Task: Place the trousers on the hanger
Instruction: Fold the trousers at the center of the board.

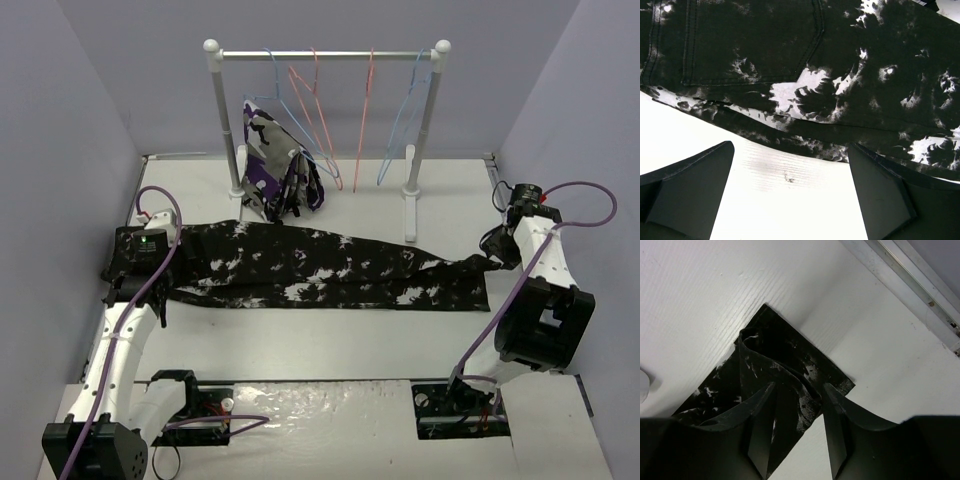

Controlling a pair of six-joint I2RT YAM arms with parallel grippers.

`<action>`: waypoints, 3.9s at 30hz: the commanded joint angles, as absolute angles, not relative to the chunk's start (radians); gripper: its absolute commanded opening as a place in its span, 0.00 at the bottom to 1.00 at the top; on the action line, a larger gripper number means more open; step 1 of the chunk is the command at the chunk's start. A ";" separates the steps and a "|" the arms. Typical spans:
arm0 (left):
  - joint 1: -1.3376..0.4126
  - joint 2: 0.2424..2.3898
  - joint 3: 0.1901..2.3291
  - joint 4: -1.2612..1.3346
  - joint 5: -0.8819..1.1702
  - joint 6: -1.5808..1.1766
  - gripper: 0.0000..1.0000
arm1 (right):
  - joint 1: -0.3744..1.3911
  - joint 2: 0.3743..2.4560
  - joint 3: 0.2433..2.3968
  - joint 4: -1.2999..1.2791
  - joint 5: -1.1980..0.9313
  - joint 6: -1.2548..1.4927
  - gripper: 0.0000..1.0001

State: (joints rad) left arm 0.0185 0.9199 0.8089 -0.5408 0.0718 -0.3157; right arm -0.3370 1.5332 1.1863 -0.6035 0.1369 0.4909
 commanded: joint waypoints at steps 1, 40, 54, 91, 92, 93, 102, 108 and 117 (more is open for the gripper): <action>0.011 0.911 0.836 -0.508 0.077 -0.312 0.97 | -0.333 1.536 1.176 -0.590 0.106 0.517 0.34; 0.011 0.905 0.838 -0.518 0.066 -0.313 0.97 | -0.283 1.038 0.721 -0.203 0.188 0.493 0.00; 0.011 0.904 0.833 -0.518 0.066 -0.313 0.97 | -0.356 1.361 0.837 -0.547 0.237 0.615 0.26; -0.028 0.905 0.830 -0.508 0.084 -0.312 0.97 | -0.347 1.556 0.768 -0.381 0.033 0.575 0.52; -0.028 0.908 0.830 -0.508 0.084 -0.311 0.97 | -0.347 1.565 0.779 -0.373 0.051 0.574 0.51; -0.029 0.910 0.830 -0.508 0.084 -0.311 0.97 | -0.347 1.572 0.791 -0.367 0.072 0.573 0.50; -0.028 0.925 0.832 -0.502 0.091 -0.311 0.97 | -0.365 1.700 1.012 -0.347 0.089 0.444 0.47; -0.028 0.928 0.831 -0.502 0.091 -0.313 0.97 | -0.370 1.732 1.126 -0.324 0.024 0.373 0.47; -0.029 0.922 0.833 -0.503 0.091 -0.311 0.97 | -0.373 1.647 1.062 -0.378 -0.077 0.373 0.48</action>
